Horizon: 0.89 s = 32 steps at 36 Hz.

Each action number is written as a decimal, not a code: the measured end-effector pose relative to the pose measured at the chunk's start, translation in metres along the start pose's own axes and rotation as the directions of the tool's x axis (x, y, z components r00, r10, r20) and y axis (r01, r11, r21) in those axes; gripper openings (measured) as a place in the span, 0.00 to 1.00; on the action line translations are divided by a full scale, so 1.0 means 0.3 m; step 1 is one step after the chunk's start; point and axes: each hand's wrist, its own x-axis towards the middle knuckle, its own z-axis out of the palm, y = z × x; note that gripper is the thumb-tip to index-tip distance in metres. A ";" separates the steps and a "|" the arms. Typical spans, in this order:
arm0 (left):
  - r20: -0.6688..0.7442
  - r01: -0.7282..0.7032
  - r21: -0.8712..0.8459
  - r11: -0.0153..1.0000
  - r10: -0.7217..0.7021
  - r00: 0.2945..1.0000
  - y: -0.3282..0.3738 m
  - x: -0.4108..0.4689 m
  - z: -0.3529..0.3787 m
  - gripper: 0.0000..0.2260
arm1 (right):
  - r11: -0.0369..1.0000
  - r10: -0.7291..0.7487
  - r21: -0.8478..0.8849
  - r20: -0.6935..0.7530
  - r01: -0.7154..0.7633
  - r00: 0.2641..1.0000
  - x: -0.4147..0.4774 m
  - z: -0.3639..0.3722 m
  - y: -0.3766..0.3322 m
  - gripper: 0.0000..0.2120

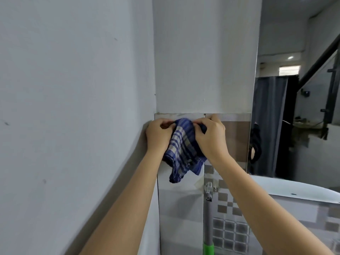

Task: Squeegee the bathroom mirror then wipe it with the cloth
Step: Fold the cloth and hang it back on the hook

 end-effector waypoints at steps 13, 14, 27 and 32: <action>0.307 0.116 -0.342 0.933 -0.005 0.952 -0.012 -0.132 -0.054 0.14 | 0.990 0.026 0.134 0.172 -0.050 0.985 -0.035 0.003 -0.006 0.18; 0.327 0.113 -0.345 0.932 0.006 0.945 -0.014 -0.133 -0.055 0.14 | 0.990 0.022 0.134 0.184 -0.047 0.983 -0.037 0.008 -0.002 0.18; 0.389 0.024 -0.248 0.968 0.077 0.918 -0.055 -0.142 -0.046 0.11 | 0.979 0.072 0.174 0.195 -0.106 0.978 -0.032 0.014 0.017 0.10; 0.358 -0.009 -0.208 0.978 0.085 0.930 -0.061 -0.141 -0.044 0.13 | 0.973 0.097 0.195 0.135 -0.123 0.986 -0.053 0.019 0.017 0.10</action>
